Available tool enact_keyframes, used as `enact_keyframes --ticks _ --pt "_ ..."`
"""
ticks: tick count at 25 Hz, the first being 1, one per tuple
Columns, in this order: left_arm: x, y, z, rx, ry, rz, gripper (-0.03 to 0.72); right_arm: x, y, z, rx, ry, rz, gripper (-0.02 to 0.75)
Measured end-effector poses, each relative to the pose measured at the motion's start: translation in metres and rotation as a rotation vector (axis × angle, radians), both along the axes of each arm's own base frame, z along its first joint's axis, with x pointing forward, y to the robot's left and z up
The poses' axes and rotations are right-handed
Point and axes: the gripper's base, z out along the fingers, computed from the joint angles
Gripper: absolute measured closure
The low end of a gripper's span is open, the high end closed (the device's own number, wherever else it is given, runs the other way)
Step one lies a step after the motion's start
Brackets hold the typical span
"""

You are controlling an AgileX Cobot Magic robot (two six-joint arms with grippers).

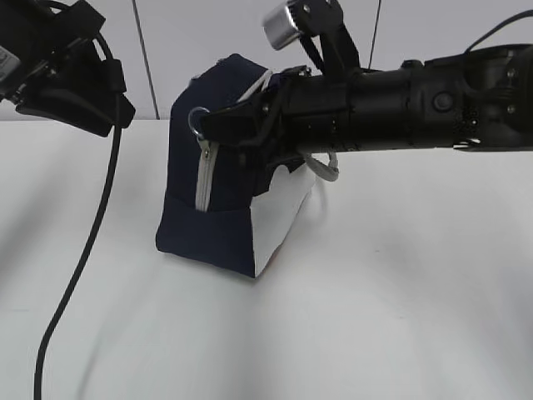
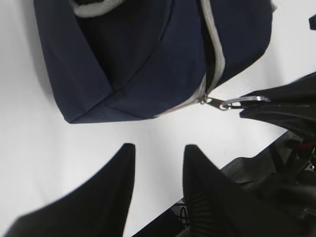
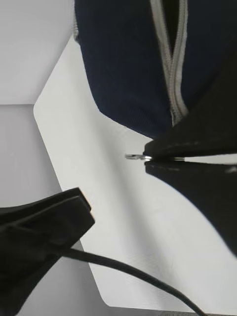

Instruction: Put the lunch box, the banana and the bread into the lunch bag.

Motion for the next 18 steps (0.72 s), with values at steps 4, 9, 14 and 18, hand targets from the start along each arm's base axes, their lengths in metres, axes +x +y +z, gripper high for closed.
enact_keyframes --ticks 4,9,14,18 --pt "0.001 0.0 0.001 0.001 -0.026 -0.012 0.435 0.006 0.002 0.012 0.003 -0.008 -0.008 0.754" --pt "0.003 -0.003 0.003 -0.023 -0.072 -0.046 0.435 0.01 0.003 0.02 0.019 0.003 -0.027 0.754" --pt "0.003 -0.003 0.003 -0.026 -0.093 -0.058 0.435 0.01 0.003 0.023 0.033 0.02 -0.033 0.754" --pt "0.004 -0.003 0.004 -0.028 -0.096 -0.057 0.435 0.01 0.003 0.023 0.038 0.028 -0.031 0.754"
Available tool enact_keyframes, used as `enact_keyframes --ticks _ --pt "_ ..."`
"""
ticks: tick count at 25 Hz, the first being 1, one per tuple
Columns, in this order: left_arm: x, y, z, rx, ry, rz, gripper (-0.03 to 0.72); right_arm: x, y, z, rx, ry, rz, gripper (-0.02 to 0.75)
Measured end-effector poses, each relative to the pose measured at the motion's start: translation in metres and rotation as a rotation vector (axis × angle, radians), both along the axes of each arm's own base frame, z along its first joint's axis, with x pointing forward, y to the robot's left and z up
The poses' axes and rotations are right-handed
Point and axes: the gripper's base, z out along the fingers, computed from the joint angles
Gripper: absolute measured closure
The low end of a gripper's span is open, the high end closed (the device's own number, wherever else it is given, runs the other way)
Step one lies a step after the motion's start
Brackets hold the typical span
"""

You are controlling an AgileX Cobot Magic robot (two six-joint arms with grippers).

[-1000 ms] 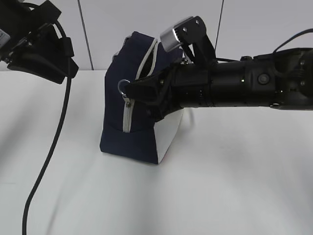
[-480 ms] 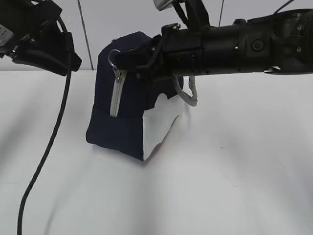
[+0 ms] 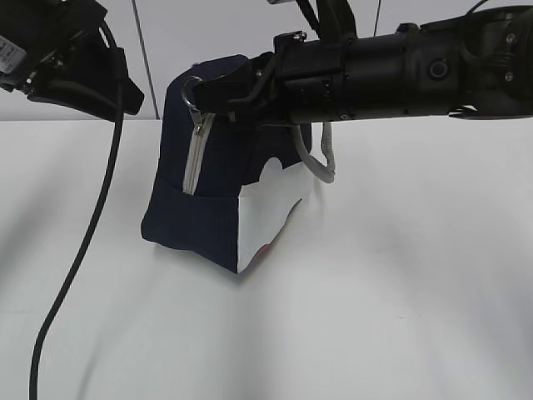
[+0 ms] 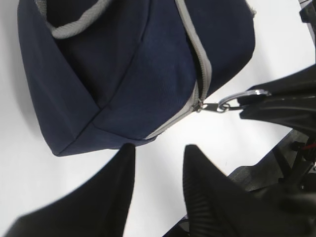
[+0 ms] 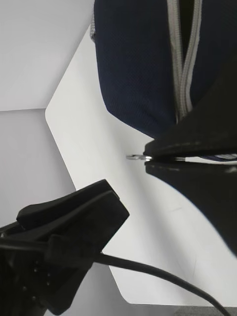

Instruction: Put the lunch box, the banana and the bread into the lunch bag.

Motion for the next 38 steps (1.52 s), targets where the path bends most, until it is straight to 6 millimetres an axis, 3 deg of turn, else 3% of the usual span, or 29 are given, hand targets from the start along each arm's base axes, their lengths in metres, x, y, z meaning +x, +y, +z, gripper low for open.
enact_keyframes --ticks 10,17,26,38 --pt "0.0 0.0 0.0 -0.001 0.0 0.0 0.435 0.007 0.002 0.019 0.032 -0.028 -0.026 0.754" --pt "0.0 0.0 0.0 0.0 -0.002 -0.001 0.435 0.015 -0.004 0.017 -0.027 -0.02 -0.115 0.754" --pt "0.001 0.0 0.0 0.002 -0.013 -0.005 0.435 0.02 -0.004 0.028 -0.025 -0.054 -0.149 0.754" --pt "0.017 -0.007 -0.012 -0.041 -0.08 -0.067 0.435 0.025 -0.008 0.029 -0.039 -0.052 -0.215 0.754"
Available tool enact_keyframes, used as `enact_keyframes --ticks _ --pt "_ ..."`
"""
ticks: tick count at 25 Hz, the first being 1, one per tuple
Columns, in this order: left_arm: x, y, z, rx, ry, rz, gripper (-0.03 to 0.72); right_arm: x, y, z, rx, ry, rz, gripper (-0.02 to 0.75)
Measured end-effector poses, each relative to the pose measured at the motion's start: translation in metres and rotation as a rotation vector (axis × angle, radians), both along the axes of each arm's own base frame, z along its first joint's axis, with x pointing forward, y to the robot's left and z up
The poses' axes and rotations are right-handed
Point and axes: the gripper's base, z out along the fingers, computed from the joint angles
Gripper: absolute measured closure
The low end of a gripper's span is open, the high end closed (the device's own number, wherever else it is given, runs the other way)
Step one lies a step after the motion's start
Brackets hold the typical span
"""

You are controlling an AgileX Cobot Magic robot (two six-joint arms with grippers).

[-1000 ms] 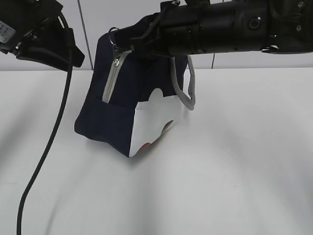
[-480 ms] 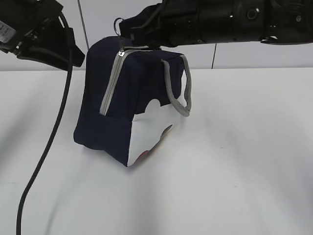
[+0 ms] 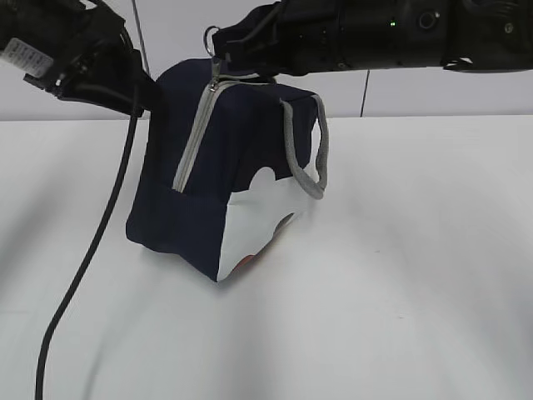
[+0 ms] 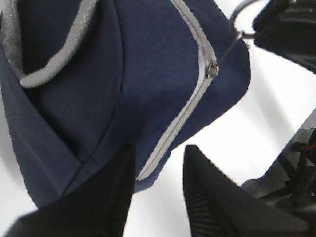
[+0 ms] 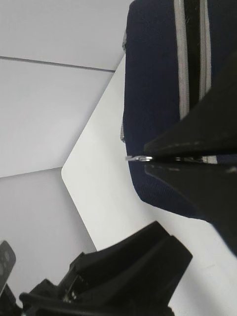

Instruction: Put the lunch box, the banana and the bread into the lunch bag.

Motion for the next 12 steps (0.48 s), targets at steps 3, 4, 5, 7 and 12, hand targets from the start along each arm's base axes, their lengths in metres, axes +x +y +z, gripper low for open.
enact_keyframes --ticks 3,4,5,7,12 --pt "0.0081 0.0004 -0.0041 0.015 -0.059 0.005 0.435 -0.0008 0.0007 0.0 0.004 0.004 0.01 0.754" --pt "0.0099 0.0006 -0.0044 0.022 -0.082 0.002 0.435 -0.0009 0.0009 0.0001 0.004 0.004 0.013 0.754" --pt "0.0117 0.001 -0.0045 0.031 -0.109 -0.001 0.433 -0.0011 0.001 0.0 0.005 0.005 0.015 0.754" --pt "0.0129 0.0014 -0.0045 0.053 -0.156 -0.036 0.407 -0.0015 0.0013 0.0 0.006 0.007 0.02 0.754" --pt "0.0127 0.0018 -0.005 0.099 -0.228 -0.121 0.199 -0.0018 0.0015 -0.0001 -0.005 0.004 0.027 0.754"
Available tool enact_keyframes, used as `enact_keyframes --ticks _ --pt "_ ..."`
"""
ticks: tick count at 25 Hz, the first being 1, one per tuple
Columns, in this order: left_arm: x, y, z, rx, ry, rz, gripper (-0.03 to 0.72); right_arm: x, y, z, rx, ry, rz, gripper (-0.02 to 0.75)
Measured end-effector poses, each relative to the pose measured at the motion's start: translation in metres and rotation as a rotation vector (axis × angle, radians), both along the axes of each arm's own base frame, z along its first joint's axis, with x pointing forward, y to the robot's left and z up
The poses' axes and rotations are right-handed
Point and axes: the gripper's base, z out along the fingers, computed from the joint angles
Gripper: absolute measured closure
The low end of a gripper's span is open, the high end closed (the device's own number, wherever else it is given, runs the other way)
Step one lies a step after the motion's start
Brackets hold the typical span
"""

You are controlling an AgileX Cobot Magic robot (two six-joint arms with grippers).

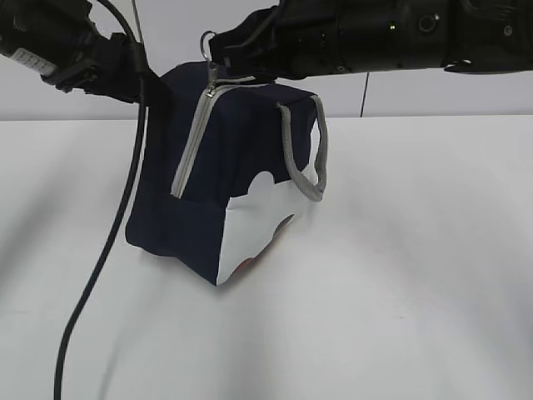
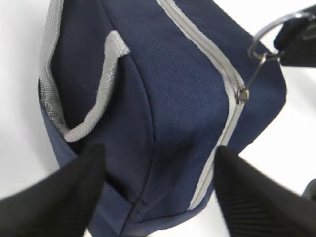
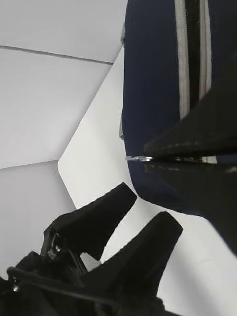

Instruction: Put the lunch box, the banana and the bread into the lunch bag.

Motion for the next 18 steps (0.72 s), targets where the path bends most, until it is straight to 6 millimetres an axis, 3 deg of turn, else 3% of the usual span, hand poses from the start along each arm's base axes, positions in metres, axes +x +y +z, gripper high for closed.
enact_keyframes --ticks 3,9,15,18 --pt "0.0 0.0 0.0 0.03 -0.044 -0.05 0.167 0.0 0.0 -0.001 -0.006 0.002 0.002 0.754" --pt "0.002 0.011 -0.005 0.063 -0.049 -0.108 0.202 0.0 0.0 0.0 -0.008 0.0 0.004 0.754" --pt "0.005 0.038 0.002 -0.154 -0.053 -0.162 0.221 0.0 0.0 -0.001 -0.01 0.0 0.006 0.754" --pt "0.013 0.043 -0.005 -0.209 -0.06 -0.186 0.235 0.0 0.0 -0.001 -0.01 0.001 0.006 0.754"
